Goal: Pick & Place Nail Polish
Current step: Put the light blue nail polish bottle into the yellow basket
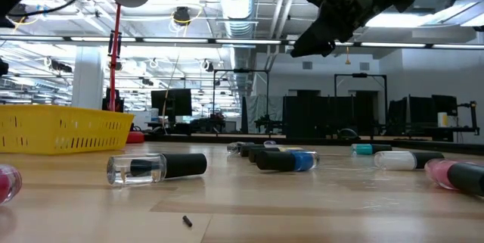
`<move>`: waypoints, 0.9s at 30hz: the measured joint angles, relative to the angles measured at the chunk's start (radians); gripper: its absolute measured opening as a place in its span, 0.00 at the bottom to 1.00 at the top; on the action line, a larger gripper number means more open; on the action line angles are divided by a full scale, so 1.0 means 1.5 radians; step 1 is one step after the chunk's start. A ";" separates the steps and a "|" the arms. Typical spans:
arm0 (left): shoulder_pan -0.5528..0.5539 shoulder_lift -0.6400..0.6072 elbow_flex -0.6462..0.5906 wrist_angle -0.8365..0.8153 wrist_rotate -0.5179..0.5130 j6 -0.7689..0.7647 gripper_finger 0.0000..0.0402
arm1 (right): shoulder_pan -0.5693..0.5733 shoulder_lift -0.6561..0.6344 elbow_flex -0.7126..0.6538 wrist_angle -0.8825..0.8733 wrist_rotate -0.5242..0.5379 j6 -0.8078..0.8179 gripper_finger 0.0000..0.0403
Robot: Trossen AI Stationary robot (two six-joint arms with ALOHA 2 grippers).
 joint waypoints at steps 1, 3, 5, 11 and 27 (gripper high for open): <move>0.000 0.000 0.000 0.016 0.000 0.000 0.01 | 0.000 0.000 0.000 -0.004 0.000 0.000 0.37; 0.000 0.000 0.000 0.042 -0.001 0.004 0.01 | -0.001 0.000 0.000 -0.010 0.018 0.000 0.36; 0.000 0.000 0.000 0.057 -0.001 0.011 0.01 | 0.000 0.000 0.001 -0.023 0.044 0.000 0.36; 0.000 0.000 0.000 0.082 -0.009 0.043 0.01 | -0.001 0.000 0.001 -0.075 0.096 0.005 0.37; 0.000 0.007 0.000 0.078 -0.080 0.062 0.01 | -0.060 0.001 -0.009 -0.217 0.230 0.033 0.58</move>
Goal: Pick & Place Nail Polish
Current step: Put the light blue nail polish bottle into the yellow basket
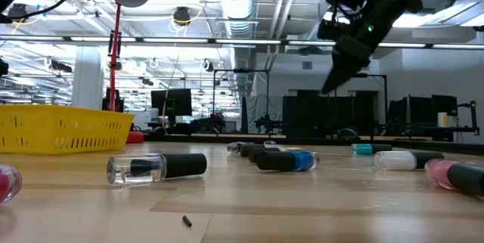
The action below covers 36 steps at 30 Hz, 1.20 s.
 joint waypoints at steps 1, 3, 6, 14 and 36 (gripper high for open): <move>0.000 0.000 0.000 0.000 0.000 0.000 0.01 | -0.007 0.000 -0.010 -0.011 0.000 0.002 0.59; 0.000 0.001 0.000 0.000 0.000 0.000 0.02 | -0.020 0.000 -0.040 -0.020 0.000 0.003 0.59; 0.000 0.002 0.000 -0.001 0.000 0.000 0.02 | -0.034 0.000 -0.083 0.003 -0.002 0.016 0.59; 0.000 0.004 0.000 -0.001 0.001 0.000 0.03 | -0.007 0.000 -0.122 0.006 -0.008 0.024 0.58; 0.000 0.013 0.000 0.000 0.003 0.000 0.03 | 0.030 -0.016 -0.170 0.059 -0.074 0.060 0.58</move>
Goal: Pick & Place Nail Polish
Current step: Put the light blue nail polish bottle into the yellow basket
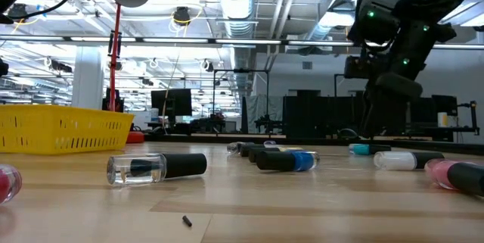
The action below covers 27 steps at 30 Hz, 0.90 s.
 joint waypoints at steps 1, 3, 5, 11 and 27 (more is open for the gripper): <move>0.000 0.000 0.000 0.000 0.000 0.000 0.03 | 0.001 -0.002 0.001 -0.002 0.000 0.014 0.58; 0.000 0.000 0.000 0.000 -0.001 0.000 0.04 | 0.010 -0.004 0.001 -0.002 0.000 0.040 0.58; 0.000 0.000 0.000 0.000 0.000 0.000 0.04 | 0.026 -0.003 0.001 -0.017 0.000 0.060 0.58; 0.000 0.000 0.000 0.000 -0.002 0.000 0.04 | 0.069 0.027 0.001 -0.027 0.045 0.086 0.58; 0.000 0.024 0.000 0.001 0.000 0.000 0.04 | 0.088 0.114 -0.003 0.025 0.063 0.089 0.29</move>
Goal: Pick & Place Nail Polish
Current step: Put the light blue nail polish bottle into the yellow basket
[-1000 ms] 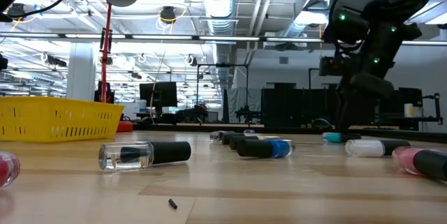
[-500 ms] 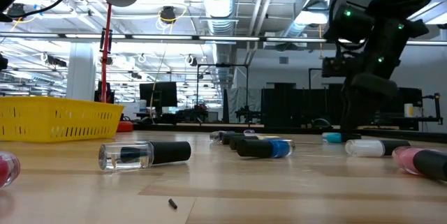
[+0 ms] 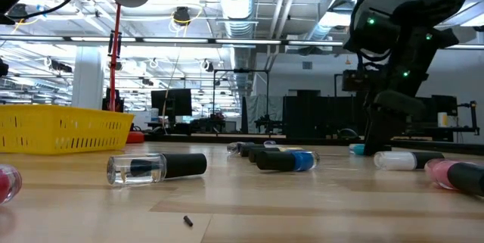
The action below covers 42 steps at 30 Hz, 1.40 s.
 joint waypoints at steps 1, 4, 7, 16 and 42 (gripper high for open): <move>0.000 0.004 0.000 -0.001 0.000 0.000 0.04 | 0.000 -0.005 -0.001 -0.004 0.000 0.000 0.25; 0.000 0.021 0.000 -0.001 0.000 0.000 0.04 | -0.001 -0.011 -0.001 -0.008 0.005 -0.002 0.22; 0.000 0.043 0.000 -0.001 -0.001 0.000 0.04 | -0.001 -0.011 -0.001 -0.008 0.006 -0.002 0.22; 0.000 0.130 0.000 -0.001 -0.003 0.000 0.04 | 0.003 -0.010 0.008 0.014 0.009 -0.008 0.25; -0.014 -0.042 0.001 0.090 -0.003 0.000 0.04 | 0.015 -0.011 0.027 0.073 0.008 -0.008 0.25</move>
